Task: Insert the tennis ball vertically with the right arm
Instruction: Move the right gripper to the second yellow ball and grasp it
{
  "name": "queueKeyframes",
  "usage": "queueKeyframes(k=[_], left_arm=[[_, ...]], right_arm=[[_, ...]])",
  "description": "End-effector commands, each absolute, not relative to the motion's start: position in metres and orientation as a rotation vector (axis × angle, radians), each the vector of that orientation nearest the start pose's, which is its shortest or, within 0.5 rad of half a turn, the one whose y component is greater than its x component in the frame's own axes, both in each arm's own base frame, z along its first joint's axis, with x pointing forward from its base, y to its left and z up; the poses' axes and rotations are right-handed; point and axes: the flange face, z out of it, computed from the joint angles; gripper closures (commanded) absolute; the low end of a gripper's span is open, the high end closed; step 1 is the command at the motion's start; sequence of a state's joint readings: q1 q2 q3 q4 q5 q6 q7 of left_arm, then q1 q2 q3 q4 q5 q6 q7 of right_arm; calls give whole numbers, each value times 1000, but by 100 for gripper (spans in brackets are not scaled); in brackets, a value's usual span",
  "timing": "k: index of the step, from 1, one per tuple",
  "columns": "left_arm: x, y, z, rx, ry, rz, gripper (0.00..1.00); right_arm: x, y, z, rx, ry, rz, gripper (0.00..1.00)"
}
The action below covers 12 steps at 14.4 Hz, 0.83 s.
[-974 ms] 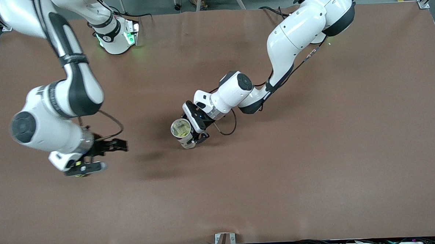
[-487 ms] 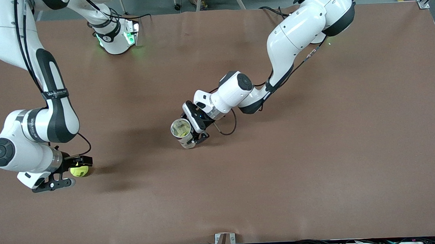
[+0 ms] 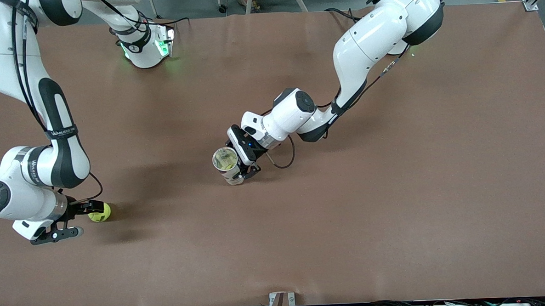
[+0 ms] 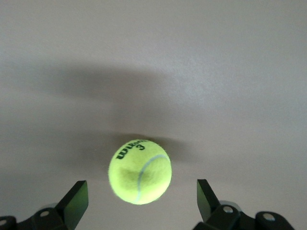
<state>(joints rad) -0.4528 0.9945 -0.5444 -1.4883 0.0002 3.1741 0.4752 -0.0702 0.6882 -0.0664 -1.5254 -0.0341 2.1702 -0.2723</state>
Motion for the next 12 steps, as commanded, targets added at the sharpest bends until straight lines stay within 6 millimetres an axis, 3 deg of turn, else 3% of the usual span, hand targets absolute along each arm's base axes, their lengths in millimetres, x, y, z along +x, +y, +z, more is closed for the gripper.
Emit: queueKeyframes(k=[1,12], left_arm=[[501,-570,220,2124,-1224,882,20],[498,-570,216,2131,-1217,868,20]], right_arm=[[701,-91,240,-3176,-289,98,0],[697,-91,208,-3156,-269,135,1]])
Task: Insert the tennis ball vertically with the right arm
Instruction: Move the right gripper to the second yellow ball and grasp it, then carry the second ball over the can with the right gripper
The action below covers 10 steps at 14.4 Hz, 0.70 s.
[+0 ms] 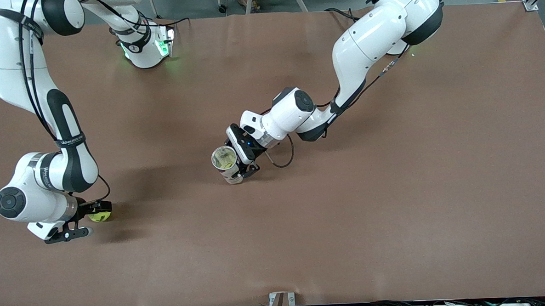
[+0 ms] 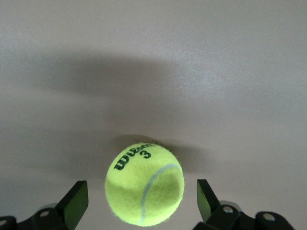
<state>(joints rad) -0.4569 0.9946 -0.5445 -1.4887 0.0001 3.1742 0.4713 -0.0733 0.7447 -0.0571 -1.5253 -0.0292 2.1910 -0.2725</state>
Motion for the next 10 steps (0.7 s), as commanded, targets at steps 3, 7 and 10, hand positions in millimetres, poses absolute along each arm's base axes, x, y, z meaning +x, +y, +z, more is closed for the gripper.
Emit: queueKeyframes(k=[3,7,10], left_arm=[[497,-570,215,2132,-1217,862,20],[496,-571,215,2132,-1213,860,20],[495,-571,214,2132,-1216,858,20]], right_arm=[[695,-90,205,-3153,-271,152,39],[700,-87,219,-3147,-315,122,73],[709,-56,279,-3083,-336,10,73]])
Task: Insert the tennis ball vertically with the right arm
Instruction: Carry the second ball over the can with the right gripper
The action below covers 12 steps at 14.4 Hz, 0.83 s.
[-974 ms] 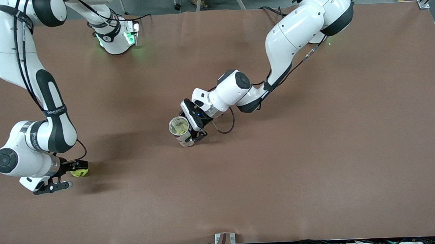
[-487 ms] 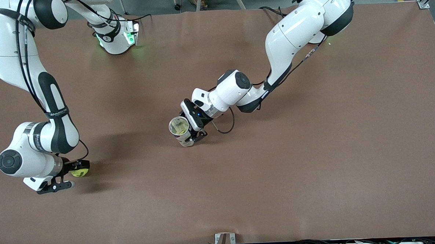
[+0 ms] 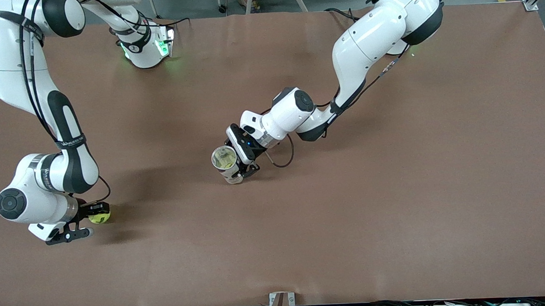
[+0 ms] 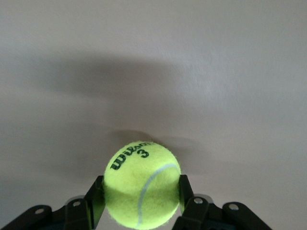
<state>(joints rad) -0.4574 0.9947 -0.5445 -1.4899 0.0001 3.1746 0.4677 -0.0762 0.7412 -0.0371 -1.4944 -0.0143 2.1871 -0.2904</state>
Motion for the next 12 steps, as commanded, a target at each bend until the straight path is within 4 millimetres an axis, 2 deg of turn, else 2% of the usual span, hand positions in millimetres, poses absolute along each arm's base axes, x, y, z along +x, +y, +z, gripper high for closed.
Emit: queueKeyframes(k=[1,3,4,7,8,10,12], left_arm=[[495,-571,213,2133,-1215,856,20],[495,-571,214,2132,-1216,858,16],[495,-571,214,2132,-1216,858,16],[496,-571,215,2132,-1215,860,15],[495,-571,214,2132,-1217,859,15],[496,-571,215,2131,-1217,861,15],[496,-571,215,2131,-1217,861,15]], right_arm=[[709,-36,303,-3025,-324,-19,73],[706,11,349,-2840,-268,-35,73],[699,29,362,-2716,-218,13,73],[675,63,373,-2454,-177,214,73],[670,73,381,-2437,-205,242,73],[659,110,399,-2436,-226,296,73],[644,172,420,-2468,-198,335,73]])
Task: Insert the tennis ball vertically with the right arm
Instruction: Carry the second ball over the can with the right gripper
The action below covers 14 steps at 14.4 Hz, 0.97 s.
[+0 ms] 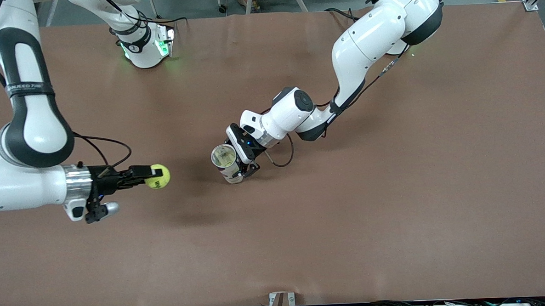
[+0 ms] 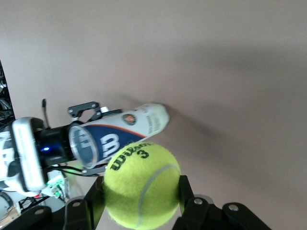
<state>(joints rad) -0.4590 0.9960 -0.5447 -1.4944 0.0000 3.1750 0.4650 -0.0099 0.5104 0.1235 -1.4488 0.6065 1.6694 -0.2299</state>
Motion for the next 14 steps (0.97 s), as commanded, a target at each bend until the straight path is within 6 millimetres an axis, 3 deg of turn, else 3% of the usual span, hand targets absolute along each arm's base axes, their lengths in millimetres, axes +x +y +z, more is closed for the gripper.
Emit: queueKeyframes(k=[1,4,5,9,14], left_arm=[[496,-571,215,2131,-1217,861,15],[496,-571,215,2130,-1218,861,15],[496,-571,216,2130,-1217,863,15],[496,-571,217,2130,-1216,865,15],[497,-571,217,2130,-1216,866,15]], right_arm=[[640,195,423,-2485,-158,348,73],[631,250,425,-2517,-99,324,73],[628,258,420,-2528,-110,319,73],[620,259,395,-2542,-96,357,73],[612,270,388,-2558,-119,383,72]])
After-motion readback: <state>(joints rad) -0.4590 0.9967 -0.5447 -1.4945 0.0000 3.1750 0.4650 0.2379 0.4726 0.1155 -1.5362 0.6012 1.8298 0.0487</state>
